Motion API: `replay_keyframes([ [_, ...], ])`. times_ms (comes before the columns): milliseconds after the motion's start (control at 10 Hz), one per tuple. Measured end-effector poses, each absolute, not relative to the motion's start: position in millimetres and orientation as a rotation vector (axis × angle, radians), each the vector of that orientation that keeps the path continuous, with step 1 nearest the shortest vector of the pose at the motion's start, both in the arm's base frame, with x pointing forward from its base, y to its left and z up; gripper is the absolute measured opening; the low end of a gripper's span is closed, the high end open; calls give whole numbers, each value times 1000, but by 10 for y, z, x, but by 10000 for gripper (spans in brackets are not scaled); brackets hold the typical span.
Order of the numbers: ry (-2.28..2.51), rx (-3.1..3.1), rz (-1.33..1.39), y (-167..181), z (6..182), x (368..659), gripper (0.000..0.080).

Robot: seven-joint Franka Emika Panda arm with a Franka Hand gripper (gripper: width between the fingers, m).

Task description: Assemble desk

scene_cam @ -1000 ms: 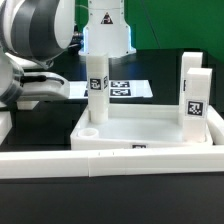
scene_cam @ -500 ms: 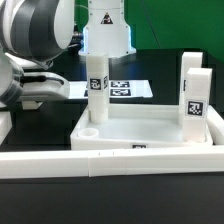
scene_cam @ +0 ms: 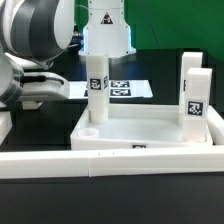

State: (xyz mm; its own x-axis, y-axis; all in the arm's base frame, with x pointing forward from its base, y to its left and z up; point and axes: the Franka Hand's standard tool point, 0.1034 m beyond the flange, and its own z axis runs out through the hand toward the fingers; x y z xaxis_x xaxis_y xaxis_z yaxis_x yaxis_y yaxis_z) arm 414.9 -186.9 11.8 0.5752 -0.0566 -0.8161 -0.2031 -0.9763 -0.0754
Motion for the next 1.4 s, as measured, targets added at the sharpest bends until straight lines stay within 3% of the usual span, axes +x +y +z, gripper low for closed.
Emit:
replay_keyframes([
  [200, 150, -2691, 1256, -1720, 692, 4496, 288],
  [400, 185, -2714, 1186, -1708, 1032, 4608, 288],
  [500, 198, -2778, 1093, -1796, 855, 4632, 289],
  [700, 199, -2847, 943, -1783, 881, 4688, 289],
  [800, 185, -2890, 848, -1754, 980, 4846, 289],
  [1100, 239, -2924, 542, -1726, 1657, 5540, 289],
  [1200, 232, -2966, 433, -1770, 1752, 5701, 289],
  [1400, 247, -3015, 241, -1808, 1702, 5723, 289],
])
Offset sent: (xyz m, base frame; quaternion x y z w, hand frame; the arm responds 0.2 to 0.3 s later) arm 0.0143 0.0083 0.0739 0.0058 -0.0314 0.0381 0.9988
